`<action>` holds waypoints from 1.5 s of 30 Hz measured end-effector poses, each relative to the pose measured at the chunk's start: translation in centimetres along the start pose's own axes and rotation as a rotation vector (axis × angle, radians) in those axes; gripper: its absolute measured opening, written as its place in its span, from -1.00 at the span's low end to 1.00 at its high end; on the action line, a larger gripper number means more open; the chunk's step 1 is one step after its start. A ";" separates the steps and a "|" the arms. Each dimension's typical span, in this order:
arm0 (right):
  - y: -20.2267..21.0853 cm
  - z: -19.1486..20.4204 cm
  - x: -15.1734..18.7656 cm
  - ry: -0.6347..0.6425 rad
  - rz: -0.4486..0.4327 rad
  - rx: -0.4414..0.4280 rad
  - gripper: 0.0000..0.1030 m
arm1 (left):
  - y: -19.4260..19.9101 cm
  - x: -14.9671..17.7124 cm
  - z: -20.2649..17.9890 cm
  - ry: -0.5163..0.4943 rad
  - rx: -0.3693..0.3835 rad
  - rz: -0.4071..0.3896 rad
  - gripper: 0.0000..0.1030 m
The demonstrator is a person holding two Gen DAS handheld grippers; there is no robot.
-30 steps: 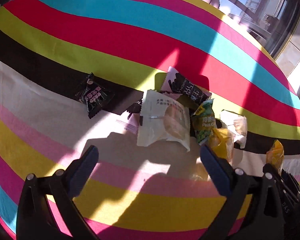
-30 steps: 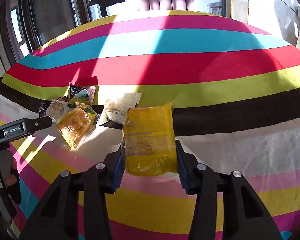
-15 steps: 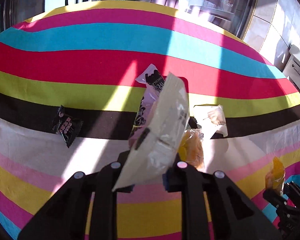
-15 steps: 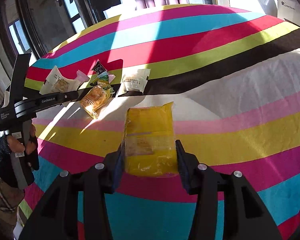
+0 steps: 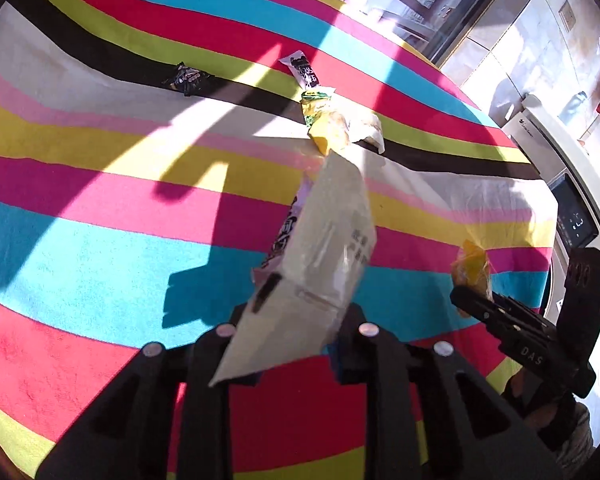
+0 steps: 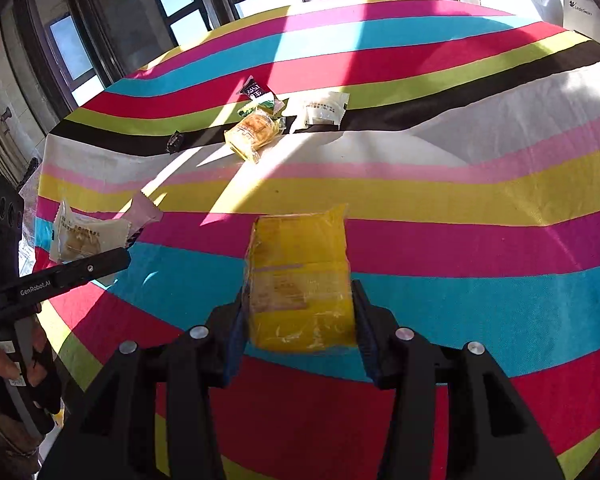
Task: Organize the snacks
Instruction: 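Grasp the white bread bag with the left tool while the right tool holds its bag, then carry both bags over the white box and lower them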
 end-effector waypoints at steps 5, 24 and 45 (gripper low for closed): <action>1.2 0.3 1.2 0.006 -0.005 0.014 -0.08 | 1.3 -0.3 1.9 0.047 -0.059 -0.051 0.03; 3.9 2.5 2.5 0.058 -0.022 0.007 -0.07 | 7.4 1.7 -1.0 -0.161 -0.249 -0.069 -0.54; 3.4 18.7 8.3 0.453 0.108 -0.192 -0.07 | 15.0 8.9 2.1 -0.126 -0.360 -0.008 -0.54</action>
Point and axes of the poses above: each gripper's, at about its wrist camera, not at the fingertips, and y roughly against the way its jaws point, z to its left, x to its underside, the point moved 3 cm from there along -y, roughly the way its jaws point, and after that the axes turned 10 degrees about -y, right-handed, at the moved point
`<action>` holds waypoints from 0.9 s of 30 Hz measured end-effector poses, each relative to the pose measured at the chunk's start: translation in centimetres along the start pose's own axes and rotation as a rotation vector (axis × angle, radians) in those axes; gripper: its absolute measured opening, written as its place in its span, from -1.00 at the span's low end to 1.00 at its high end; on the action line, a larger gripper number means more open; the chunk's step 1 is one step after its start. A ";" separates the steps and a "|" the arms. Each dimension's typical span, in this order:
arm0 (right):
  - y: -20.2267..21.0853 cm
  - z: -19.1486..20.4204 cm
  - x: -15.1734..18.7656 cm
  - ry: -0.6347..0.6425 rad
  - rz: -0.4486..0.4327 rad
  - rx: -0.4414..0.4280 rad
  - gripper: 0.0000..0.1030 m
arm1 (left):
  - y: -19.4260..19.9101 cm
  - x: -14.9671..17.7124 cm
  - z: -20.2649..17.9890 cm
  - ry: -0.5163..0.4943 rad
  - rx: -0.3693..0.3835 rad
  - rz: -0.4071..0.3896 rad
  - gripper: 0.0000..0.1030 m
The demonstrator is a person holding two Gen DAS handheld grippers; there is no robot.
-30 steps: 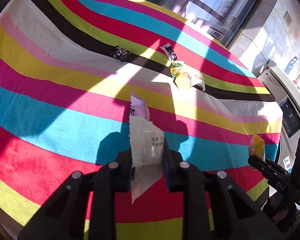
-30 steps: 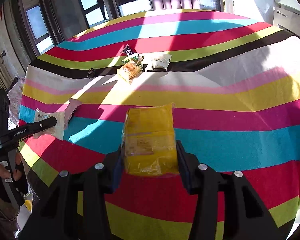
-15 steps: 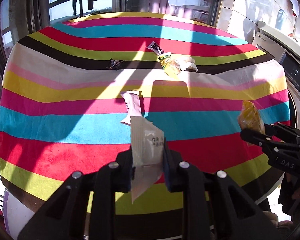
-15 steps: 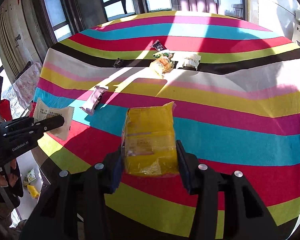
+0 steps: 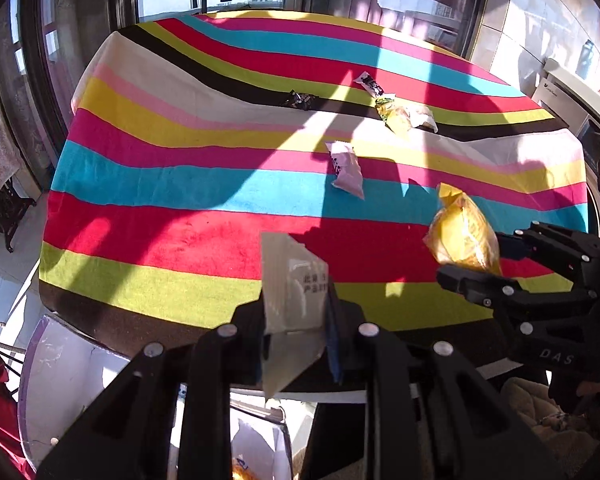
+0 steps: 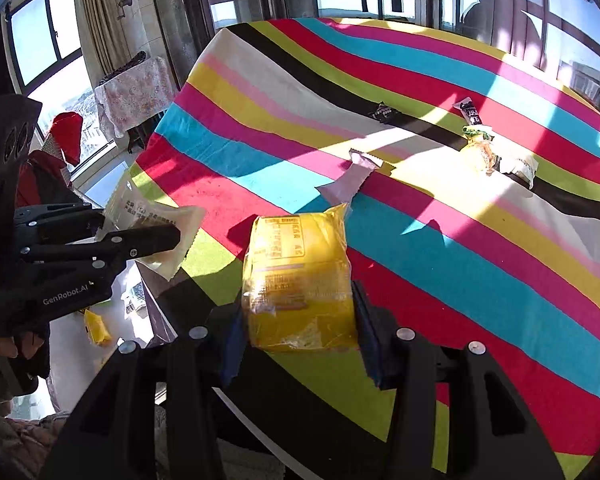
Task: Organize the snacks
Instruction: 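Carry both bags over the white box and lower them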
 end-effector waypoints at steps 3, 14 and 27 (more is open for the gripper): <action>-0.8 2.6 -0.1 0.053 0.031 -0.048 -0.07 | 0.6 1.5 2.2 0.040 -0.034 0.023 -0.54; -4.6 14.4 1.2 0.331 0.170 -0.216 -0.07 | 2.2 11.3 11.6 0.298 -0.164 0.190 -0.54; -8.1 22.0 5.5 0.526 0.353 -0.290 -0.07 | 2.6 18.6 16.5 0.441 -0.251 0.339 -0.54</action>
Point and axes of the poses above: each gripper's, at about its wrist camera, not at the fingertips, and y roughly against the way its jaws point, z to its left, x to its underside, the point moved 3 cm from there along -y, roughly the way its jaws point, and after that the axes turned 10 degrees about -y, right-handed, at the moved point
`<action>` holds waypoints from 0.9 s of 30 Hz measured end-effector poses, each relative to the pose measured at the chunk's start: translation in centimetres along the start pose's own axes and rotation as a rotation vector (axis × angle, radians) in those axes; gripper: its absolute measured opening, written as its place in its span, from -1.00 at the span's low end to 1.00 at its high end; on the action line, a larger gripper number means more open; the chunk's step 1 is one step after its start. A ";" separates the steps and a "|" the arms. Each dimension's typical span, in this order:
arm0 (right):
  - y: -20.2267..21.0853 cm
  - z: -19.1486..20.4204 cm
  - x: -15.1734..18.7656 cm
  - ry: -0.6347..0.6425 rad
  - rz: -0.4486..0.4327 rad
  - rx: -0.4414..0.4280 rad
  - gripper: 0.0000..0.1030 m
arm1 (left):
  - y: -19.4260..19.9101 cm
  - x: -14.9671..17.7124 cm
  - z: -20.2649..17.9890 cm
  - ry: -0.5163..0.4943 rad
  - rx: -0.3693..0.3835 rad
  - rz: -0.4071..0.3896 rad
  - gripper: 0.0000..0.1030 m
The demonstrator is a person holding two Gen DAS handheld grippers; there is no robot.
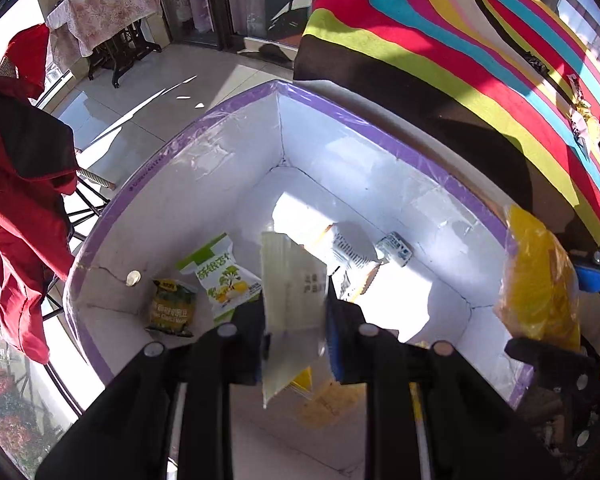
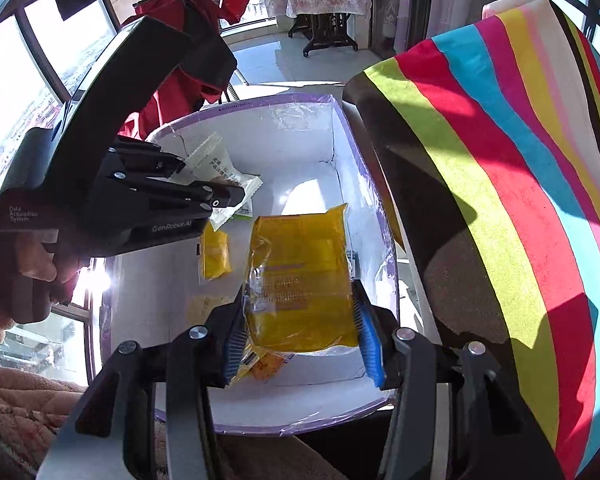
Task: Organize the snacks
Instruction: 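Carry both bags over the white box and lower them, then open both tools to drop the bags and return to the table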
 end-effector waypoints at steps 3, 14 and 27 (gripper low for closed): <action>-1.0 0.5 0.4 0.013 0.040 -0.002 -0.07 | -0.5 0.3 -0.4 0.006 -0.009 0.021 -0.54; -3.5 2.3 0.7 0.057 0.115 -0.031 -0.04 | -1.4 2.0 0.9 0.048 -0.032 0.064 -0.54; -3.2 1.1 0.8 -0.062 0.132 -0.077 0.61 | -0.6 2.2 2.3 0.082 -0.113 0.041 0.48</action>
Point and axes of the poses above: each gripper's, at about its wrist camera, not at the fingertips, and y roughly against the way its jaws point, z to its left, x to its underside, the point moved 3 cm from there along -y, roughly the way its jaws point, and after that the axes turned 10 degrees about -y, right-handed, at the moved point
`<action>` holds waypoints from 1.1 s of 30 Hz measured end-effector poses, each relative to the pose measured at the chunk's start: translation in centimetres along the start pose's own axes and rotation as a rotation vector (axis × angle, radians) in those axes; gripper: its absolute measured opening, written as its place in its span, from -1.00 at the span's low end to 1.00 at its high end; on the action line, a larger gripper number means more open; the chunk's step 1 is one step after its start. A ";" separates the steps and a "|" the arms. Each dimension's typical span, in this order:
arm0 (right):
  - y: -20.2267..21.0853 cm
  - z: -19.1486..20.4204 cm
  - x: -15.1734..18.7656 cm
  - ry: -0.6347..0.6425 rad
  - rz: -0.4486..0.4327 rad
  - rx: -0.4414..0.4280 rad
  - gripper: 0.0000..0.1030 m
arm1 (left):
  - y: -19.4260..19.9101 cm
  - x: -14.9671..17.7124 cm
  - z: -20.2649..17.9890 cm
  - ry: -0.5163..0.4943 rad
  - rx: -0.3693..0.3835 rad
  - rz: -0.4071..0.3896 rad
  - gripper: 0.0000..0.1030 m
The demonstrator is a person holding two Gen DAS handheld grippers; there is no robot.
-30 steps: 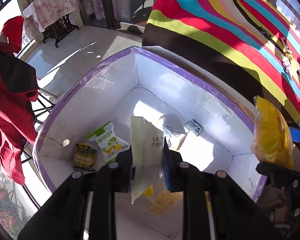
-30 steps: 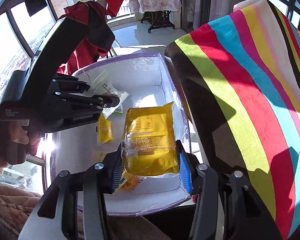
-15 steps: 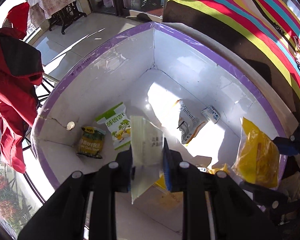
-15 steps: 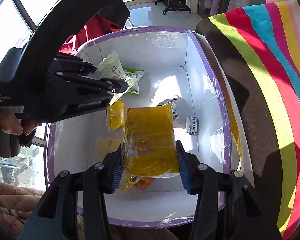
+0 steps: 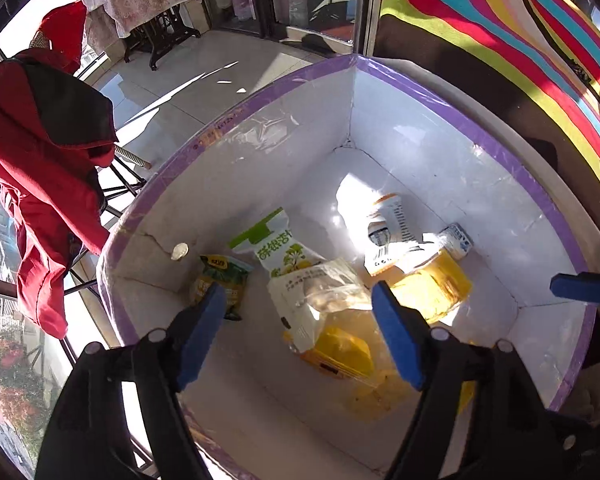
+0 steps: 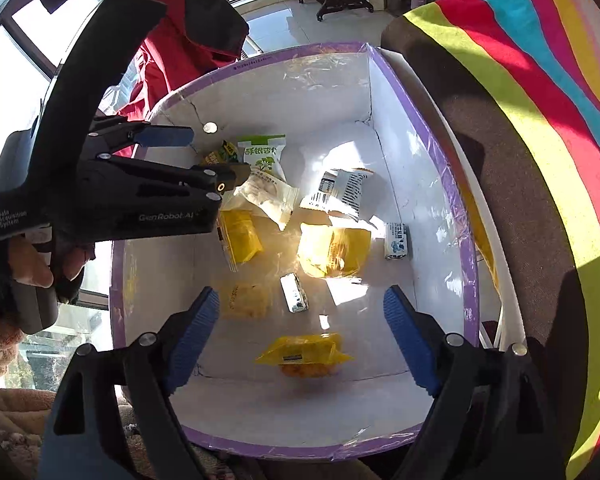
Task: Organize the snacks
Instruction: 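Open both tools to drop the bags and return to the table, then grasp the clear round-cake bag with the right tool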
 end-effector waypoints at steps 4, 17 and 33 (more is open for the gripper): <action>1.5 -1.4 0.3 -0.037 -0.031 0.000 0.61 | 0.3 -0.3 0.0 0.000 -0.015 0.001 0.50; 15.0 -21.3 7.0 -0.593 -0.482 0.169 0.71 | 6.0 -8.4 -10.2 -0.161 0.080 -0.255 0.92; 21.2 -36.1 21.7 -1.068 -0.645 0.420 0.71 | 3.5 -20.9 -37.9 -0.473 0.416 -0.367 0.97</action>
Point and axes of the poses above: each gripper's, at about its wrist camera, not at the fingertips, and y roughly against the way its jaws point, z to its left, x to its underside, the point moved 3 cm from there along -y, roughly the way its jaws point, and after that the axes turned 10 degrees about -y, right-handed, at the moved point
